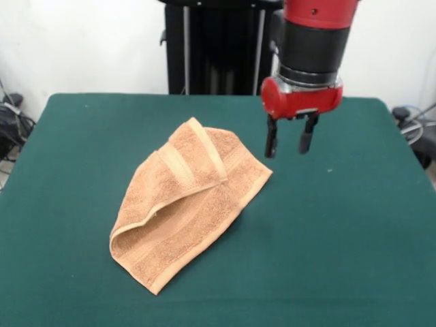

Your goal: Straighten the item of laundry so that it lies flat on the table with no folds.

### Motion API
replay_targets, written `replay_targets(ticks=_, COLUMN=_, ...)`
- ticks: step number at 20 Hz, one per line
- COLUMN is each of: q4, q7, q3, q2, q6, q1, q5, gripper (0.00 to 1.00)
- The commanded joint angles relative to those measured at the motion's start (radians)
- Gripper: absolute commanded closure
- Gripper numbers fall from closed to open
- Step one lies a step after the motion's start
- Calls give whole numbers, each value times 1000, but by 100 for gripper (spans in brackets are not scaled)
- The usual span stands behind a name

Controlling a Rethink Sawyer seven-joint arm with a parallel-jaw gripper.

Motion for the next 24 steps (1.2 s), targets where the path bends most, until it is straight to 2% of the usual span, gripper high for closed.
replay_targets(ticks=1, q4=89, q7=320, q3=-172, q2=24, q6=-89, q1=9, q5=27, gripper=0)
replay_targets(ticks=6, q4=90, q7=255, q3=-139, q2=62, q6=-131, q1=-35, q5=63, gripper=0)
replay_targets(ticks=10, q4=53, q7=224, q3=-111, q2=155, q6=-210, q1=-66, q5=65, gripper=0)
replay_targets(ticks=20, q4=-4, q7=235, q3=-162, q2=249, q6=-333, q1=-20, q5=73, gripper=0)
replay_targets(ticks=24, q4=-20, q7=211, q3=-157, q2=290, q6=-363, q1=-33, q5=84, gripper=0)
